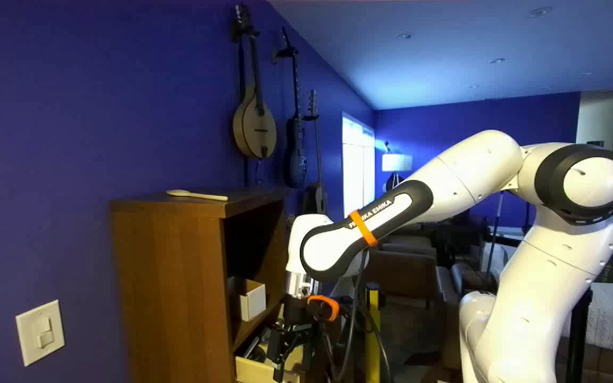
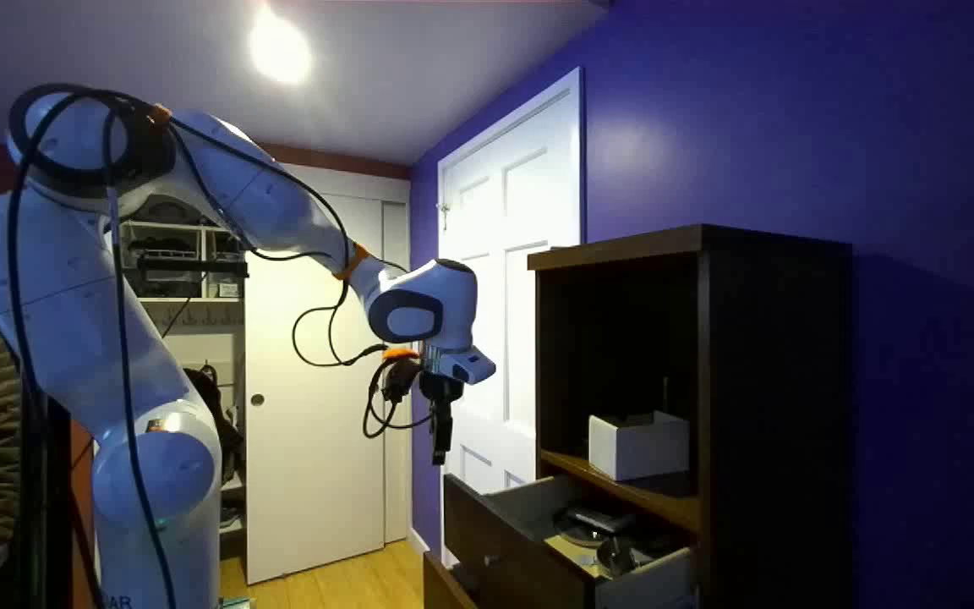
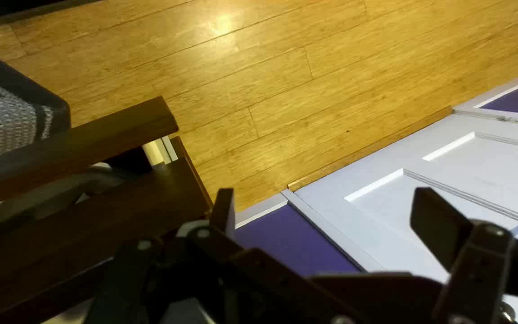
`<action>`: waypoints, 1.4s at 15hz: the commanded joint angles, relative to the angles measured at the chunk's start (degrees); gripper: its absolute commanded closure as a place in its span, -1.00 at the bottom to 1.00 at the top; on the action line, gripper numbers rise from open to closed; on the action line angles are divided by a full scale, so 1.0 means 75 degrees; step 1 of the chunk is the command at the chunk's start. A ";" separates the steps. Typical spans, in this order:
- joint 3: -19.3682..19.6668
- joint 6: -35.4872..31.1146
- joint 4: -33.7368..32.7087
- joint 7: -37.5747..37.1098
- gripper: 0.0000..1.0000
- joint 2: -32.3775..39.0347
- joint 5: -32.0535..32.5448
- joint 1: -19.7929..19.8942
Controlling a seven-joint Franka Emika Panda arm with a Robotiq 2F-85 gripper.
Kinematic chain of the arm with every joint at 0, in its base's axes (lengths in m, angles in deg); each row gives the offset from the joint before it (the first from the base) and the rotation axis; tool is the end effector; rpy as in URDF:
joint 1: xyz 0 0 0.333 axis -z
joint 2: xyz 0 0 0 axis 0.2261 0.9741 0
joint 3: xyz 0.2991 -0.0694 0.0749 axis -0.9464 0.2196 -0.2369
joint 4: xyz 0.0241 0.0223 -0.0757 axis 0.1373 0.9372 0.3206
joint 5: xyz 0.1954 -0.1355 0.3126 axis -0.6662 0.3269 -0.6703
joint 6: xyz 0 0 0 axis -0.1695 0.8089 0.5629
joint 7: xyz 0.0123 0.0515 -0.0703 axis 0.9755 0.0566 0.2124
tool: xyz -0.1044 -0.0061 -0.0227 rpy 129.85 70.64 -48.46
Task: Close the first top drawer
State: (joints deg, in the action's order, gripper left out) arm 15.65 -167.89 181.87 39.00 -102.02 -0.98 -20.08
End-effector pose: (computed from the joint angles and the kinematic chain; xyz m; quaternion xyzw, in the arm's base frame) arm 0.3837 0.0835 0.3963 -0.9776 0.1373 0.0029 0.1596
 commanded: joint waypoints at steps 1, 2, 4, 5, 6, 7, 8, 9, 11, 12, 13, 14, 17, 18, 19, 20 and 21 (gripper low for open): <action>-0.0027 0.0026 -0.0012 0.0006 -1.00 -0.0004 -0.0006 0.0034; -0.0027 0.0026 -0.0012 0.0006 -1.00 -0.0004 -0.0006 0.0034; -0.0027 0.0026 -0.0012 0.0006 -1.00 -0.0004 -0.0006 0.0034; -0.0058 0.0020 0.0001 -0.0016 -1.00 -0.0023 0.0108 0.0073; -0.0084 0.0023 0.0048 -0.0062 -1.00 -0.0140 0.0326 0.0180; -0.0087 0.0136 0.0108 -0.0032 -1.00 -0.0325 0.0631 0.0292; -0.0067 0.0318 0.0209 -0.0065 -1.00 -0.0627 0.0938 0.0413; -0.0021 0.0452 0.0280 -0.0080 -1.00 -0.0884 0.1085 0.0482; 0.0009 0.0921 0.0430 -0.0098 -1.00 -0.1486 0.1565 0.0721; 0.0037 0.1403 0.0502 -0.0059 -1.00 -0.1774 0.1855 0.0856; 0.0072 0.1800 0.0531 -0.0011 -1.00 -0.2001 0.2024 0.0941; 0.0114 0.2355 0.0626 0.0065 -1.00 -0.2238 0.2263 0.1052; 0.0283 0.3059 0.0907 0.0230 -1.00 -0.2548 0.2837 0.1420; 0.0395 0.2960 0.1054 0.0340 -1.00 -0.2622 0.2947 0.1521; 0.0462 0.2699 0.1182 0.0362 -1.00 -0.2642 0.3083 0.1661; 0.0528 0.2635 0.0847 0.0210 -1.00 -0.2345 0.3123 0.1830; 0.0403 0.2813 0.0916 0.0188 -1.00 -0.2388 0.2912 0.1589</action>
State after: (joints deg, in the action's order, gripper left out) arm 18.62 -146.92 188.82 40.43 -119.94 20.84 -8.06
